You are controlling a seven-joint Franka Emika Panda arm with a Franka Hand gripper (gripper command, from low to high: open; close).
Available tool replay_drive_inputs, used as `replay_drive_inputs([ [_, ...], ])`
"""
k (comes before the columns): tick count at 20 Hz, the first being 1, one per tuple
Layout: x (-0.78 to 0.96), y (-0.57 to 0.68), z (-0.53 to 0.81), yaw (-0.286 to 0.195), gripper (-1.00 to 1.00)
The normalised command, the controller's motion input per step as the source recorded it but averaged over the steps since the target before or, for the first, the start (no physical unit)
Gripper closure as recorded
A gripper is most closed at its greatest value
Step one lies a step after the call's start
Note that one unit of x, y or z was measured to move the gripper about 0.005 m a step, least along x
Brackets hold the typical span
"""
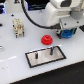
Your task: Insert the blue gear onto the right peg, followed by the red gear
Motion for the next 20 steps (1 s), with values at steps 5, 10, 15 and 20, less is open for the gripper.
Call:
replay_drive_inputs([
  [5, 0.25, -0.20, 0.41, 0.000, 1.00],
  [10, 0.41, -0.36, 0.47, 0.000, 1.00],
  [15, 0.52, -0.49, 0.37, 0.000, 1.00],
  [20, 0.63, -0.38, 0.26, 0.000, 1.00],
])
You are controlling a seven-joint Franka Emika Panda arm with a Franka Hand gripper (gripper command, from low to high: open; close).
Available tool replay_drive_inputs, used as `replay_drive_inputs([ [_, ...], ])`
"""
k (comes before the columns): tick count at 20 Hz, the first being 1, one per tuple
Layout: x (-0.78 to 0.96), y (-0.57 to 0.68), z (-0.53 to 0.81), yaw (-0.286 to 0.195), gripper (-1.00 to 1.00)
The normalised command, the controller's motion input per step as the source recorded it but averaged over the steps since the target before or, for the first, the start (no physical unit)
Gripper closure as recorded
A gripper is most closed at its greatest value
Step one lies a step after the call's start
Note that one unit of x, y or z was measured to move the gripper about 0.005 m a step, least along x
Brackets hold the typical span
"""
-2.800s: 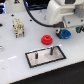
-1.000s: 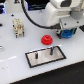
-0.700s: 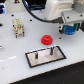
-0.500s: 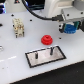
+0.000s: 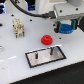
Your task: Insert the blue gear onto the right peg, followed by the red gear
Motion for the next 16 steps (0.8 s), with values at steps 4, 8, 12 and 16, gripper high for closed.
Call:
replay_drive_inputs([
  [4, 0.68, -0.33, 0.20, 0.000, 1.00],
  [8, 0.70, -0.31, 0.16, 0.000, 1.00],
  [12, 0.62, -0.32, 0.09, 0.000, 1.00],
  [16, 0.47, -0.28, -0.01, 0.000, 1.00],
])
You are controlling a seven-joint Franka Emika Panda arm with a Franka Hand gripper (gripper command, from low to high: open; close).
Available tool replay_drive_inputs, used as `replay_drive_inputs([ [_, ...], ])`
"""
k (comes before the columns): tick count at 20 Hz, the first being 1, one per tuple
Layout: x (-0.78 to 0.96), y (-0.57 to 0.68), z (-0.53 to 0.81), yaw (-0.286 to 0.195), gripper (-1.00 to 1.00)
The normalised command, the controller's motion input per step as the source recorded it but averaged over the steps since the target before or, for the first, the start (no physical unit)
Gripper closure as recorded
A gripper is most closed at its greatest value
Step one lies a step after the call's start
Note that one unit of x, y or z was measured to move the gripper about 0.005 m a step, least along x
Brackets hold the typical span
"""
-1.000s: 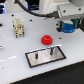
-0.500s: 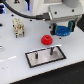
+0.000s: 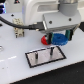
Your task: Insert the blue gear onto the right peg, followed by the red gear
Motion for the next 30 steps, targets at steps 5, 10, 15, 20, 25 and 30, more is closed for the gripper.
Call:
replay_drive_inputs([
  [5, 0.29, -0.22, -0.13, 0.000, 1.00],
  [10, 0.16, -0.20, -0.19, 0.000, 1.00],
  [15, 0.17, -0.02, -0.20, 0.000, 1.00],
  [20, 0.15, 0.00, -0.23, 0.000, 1.00],
  [25, 0.08, 0.02, -0.13, 0.000, 1.00],
  [30, -0.06, 0.08, 0.26, 0.000, -1.00],
])
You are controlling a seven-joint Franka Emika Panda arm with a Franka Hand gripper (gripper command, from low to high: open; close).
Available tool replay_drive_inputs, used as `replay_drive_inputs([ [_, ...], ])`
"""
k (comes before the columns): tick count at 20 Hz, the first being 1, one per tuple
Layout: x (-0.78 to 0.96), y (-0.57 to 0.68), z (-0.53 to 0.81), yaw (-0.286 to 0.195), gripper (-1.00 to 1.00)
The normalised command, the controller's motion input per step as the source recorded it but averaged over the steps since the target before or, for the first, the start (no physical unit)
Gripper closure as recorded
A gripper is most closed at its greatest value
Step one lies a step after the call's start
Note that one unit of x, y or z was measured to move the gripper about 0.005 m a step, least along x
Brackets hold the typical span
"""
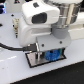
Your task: Insert the blue gear onto the right peg, followed by the red gear
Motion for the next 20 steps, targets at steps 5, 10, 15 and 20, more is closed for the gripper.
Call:
replay_drive_inputs([
  [5, -0.10, 0.09, 0.36, 0.000, -1.00],
  [10, -0.27, 0.10, 0.32, 0.000, -1.00],
  [15, -0.41, 0.16, 0.12, 0.000, -1.00],
  [20, -0.48, 0.23, -0.02, 0.000, -1.00],
])
